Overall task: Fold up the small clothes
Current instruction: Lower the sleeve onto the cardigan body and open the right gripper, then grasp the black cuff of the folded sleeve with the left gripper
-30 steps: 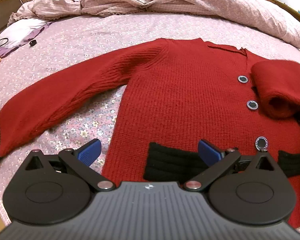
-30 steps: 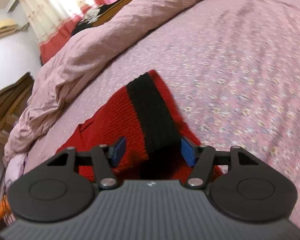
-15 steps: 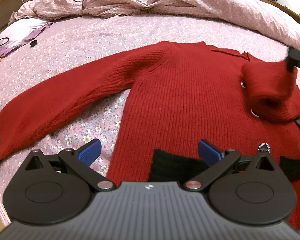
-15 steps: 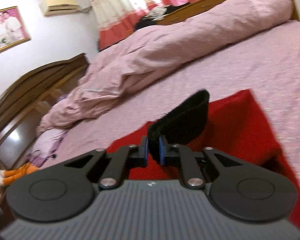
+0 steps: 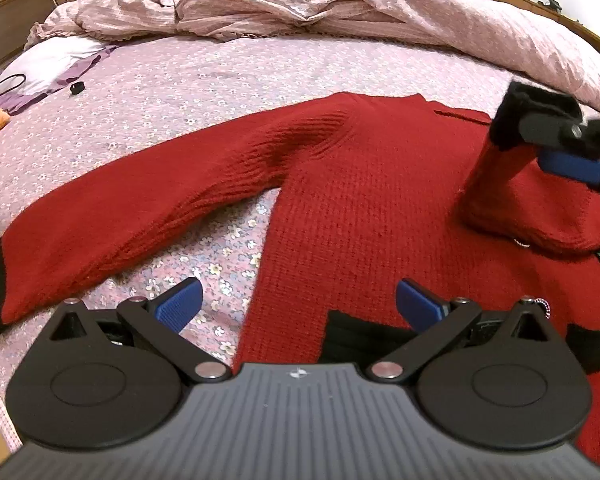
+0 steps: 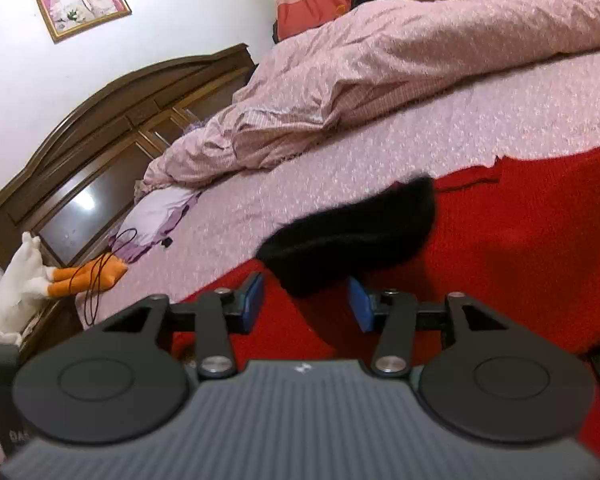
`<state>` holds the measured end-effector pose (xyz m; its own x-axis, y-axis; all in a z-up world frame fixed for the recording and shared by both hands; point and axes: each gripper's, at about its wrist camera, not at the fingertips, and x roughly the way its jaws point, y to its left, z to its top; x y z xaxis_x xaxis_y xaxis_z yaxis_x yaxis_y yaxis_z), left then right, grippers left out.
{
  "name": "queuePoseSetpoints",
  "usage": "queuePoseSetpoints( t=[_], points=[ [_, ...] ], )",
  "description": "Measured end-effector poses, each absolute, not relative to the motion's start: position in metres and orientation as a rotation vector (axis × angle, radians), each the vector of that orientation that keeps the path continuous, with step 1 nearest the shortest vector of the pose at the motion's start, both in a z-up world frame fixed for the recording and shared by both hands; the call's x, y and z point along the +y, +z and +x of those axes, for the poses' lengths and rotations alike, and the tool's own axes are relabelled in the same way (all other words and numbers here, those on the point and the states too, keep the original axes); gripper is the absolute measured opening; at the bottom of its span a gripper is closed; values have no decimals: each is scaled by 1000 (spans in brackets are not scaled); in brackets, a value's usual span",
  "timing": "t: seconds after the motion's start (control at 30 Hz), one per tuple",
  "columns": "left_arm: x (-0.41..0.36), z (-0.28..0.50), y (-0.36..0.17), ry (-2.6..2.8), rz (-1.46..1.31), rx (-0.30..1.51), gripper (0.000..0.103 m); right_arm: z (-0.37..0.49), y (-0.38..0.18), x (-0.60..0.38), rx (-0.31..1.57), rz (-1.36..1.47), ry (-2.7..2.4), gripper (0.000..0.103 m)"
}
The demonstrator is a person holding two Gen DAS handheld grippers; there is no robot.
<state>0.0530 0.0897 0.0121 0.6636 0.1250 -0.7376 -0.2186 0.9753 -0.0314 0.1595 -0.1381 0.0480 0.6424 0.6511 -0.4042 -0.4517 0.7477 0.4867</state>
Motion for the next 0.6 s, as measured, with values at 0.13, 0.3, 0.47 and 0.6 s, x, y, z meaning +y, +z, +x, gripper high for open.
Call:
queuePoseSetpoints(
  t=[0.13,0.3,0.47,0.6],
  points=[
    [88,56,13,183,-129,818,103,158,44,-149,612,357,624,52],
    [83,61,15,168,-110,814,103,154,35,-162,634,355,583,52],
    [79,70,16,149,-101,815,103,150,27,-176,658,344,532,52],
    [77,83,21,117,-100,796,103,146,23,-191,667,341,490,52]
  ],
)
